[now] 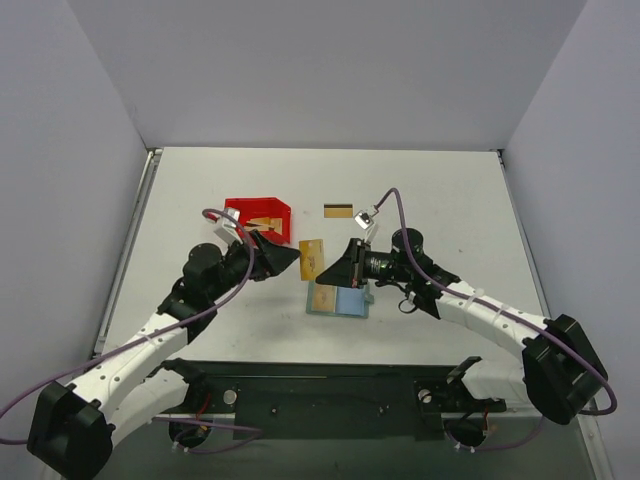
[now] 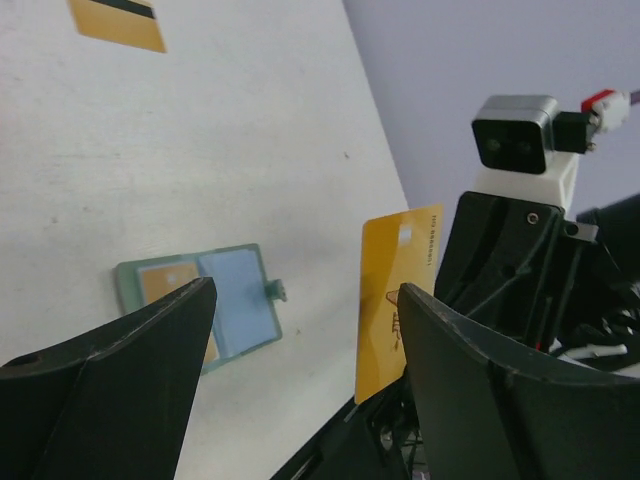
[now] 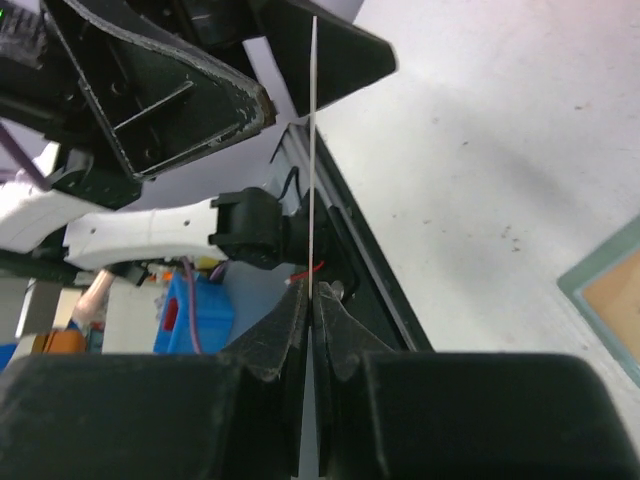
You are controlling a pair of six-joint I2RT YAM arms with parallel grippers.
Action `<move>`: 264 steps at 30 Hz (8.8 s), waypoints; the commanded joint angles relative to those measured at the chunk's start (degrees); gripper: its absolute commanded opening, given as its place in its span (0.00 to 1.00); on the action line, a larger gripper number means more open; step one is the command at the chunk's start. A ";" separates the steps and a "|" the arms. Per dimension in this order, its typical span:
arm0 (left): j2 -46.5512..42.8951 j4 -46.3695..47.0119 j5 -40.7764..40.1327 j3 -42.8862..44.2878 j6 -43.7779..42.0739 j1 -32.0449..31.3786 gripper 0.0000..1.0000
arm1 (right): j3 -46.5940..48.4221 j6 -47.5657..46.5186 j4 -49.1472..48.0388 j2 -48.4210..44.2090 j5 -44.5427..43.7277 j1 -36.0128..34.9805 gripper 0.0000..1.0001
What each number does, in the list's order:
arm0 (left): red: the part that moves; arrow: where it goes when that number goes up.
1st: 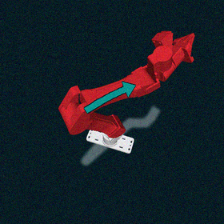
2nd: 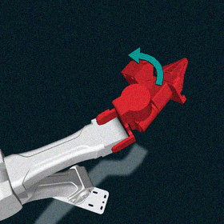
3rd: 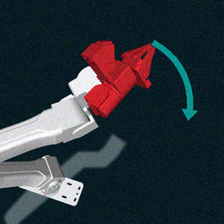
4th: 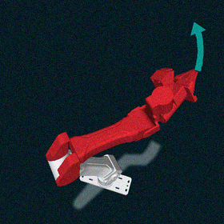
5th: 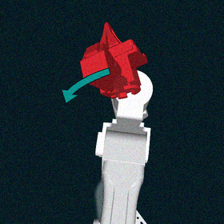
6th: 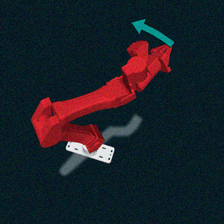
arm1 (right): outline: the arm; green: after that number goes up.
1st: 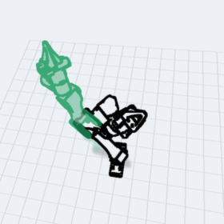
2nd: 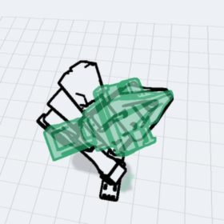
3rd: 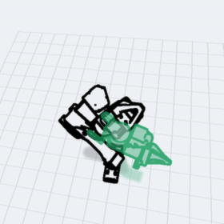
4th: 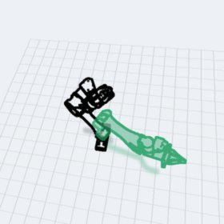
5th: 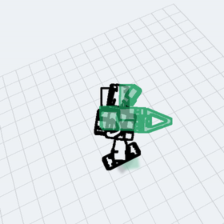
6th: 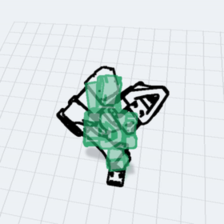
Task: Put the credit cards into the card holder
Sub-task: Pick up the credit card at the corner of the board, then insert the credit card into the card holder.
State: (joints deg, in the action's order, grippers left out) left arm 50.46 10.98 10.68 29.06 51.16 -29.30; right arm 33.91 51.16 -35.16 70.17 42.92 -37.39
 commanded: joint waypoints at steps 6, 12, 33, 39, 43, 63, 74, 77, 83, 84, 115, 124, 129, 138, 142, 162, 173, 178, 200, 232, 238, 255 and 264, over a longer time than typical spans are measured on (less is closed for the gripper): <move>2.02 16.52 14.10 0.91 1.31 0.12 0.75 | 2.48 3.95 -11.33 1.72 12.80 0.82 0.00; 1.84 20.65 16.74 -0.84 3.51 0.03 0.56 | 1.86 4.74 -12.83 1.81 12.63 0.82 0.00; 1.40 21.98 19.56 -2.43 4.13 -1.55 0.00 | 2.48 3.43 -12.13 1.64 9.91 1.17 0.00; 2.10 22.68 20.17 -2.17 4.83 -1.64 0.00 | 3.79 -5.70 -1.69 -2.57 7.36 1.61 0.36; 3.33 24.34 22.10 -1.99 5.80 -1.64 0.00 | 3.53 -7.74 -0.70 -4.86 6.13 2.84 0.44; 7.11 28.04 23.60 -1.72 7.03 -4.71 0.00 | 2.56 -4.49 -6.06 -4.08 7.36 3.90 0.30; 6.67 28.13 20.88 -2.25 7.64 -4.71 0.00 | 2.30 -4.13 -6.06 -3.82 7.62 3.90 0.20; 6.85 28.13 20.52 -2.34 7.73 -4.63 0.00 | 2.30 -3.96 -6.06 -3.46 7.71 3.90 0.16; 7.64 25.07 19.12 -1.47 6.60 -4.36 0.30 | 3.70 -6.76 -0.63 -3.72 5.87 3.99 0.00; 7.64 24.01 18.16 -1.29 5.89 -4.19 0.47 | 4.32 -7.38 2.95 -4.16 3.69 4.07 0.00; 33.20 2.64 -3.83 10.23 -15.91 -14.12 0.00 | 18.99 -16.70 52.11 15.43 -23.31 8.65 0.00; 35.68 -0.17 -5.84 11.72 -17.23 -12.80 0.00 | 19.88 -17.49 56.51 15.70 -29.91 6.71 0.00; 35.85 0.00 -6.46 9.18 -15.12 -9.64 0.00 | 19.61 -17.67 56.60 16.22 -29.91 6.62 0.00; 41.56 -0.52 -5.50 10.14 -15.56 -9.37 0.00 | 20.05 -18.29 55.99 18.95 -28.50 6.10 0.00; 43.85 -0.79 -5.40 10.76 -15.65 -10.51 0.00 | 20.14 -18.29 55.37 20.35 -27.89 5.66 0.00; 45.52 -0.70 -5.05 9.61 -14.68 -12.89 0.00 | 19.79 -16.62 50.72 25.89 -23.58 3.81 0.00; 45.26 -0.52 -5.58 8.29 -13.19 -13.33 0.00 | 14.70 -14.16 41.22 19.75 -17.69 4.95 0.00; 44.82 -0.70 -5.93 8.03 -13.01 -13.33 0.00 | 13.90 -14.50 43.14 15.35 -19.88 6.10 0.00; 43.32 -2.98 -7.69 7.77 -12.66 -13.33 0.00 | 9.77 -15.47 52.03 9.46 -24.11 8.82 0.00; 43.94 -4.30 -7.25 8.38 -13.01 -13.33 0.00 | 9.86 -15.65 49.31 22.28 -20.15 11.20 0.00; 42.53 -7.54 -9.27 9.26 -13.36 -13.33 0.00 | 9.68 -15.12 46.76 23.08 -19.10 11.28 0.00; 28.55 -7.74 -8.40 17.34 -20.74 -16.22 0.00 | 9.68 -14.95 45.00 24.31 -20.15 11.28 0.00; 38.56 -2.37 -5.49 20.95 -23.12 -24.31 0.00 | 9.77 -15.03 45.00 23.61 -20.15 11.28 0.00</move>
State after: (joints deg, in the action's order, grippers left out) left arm 85.97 4.01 2.70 47.66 30.02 -51.86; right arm 44.29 36.62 8.49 92.16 28.84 -25.80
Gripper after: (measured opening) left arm 0.021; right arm 0.009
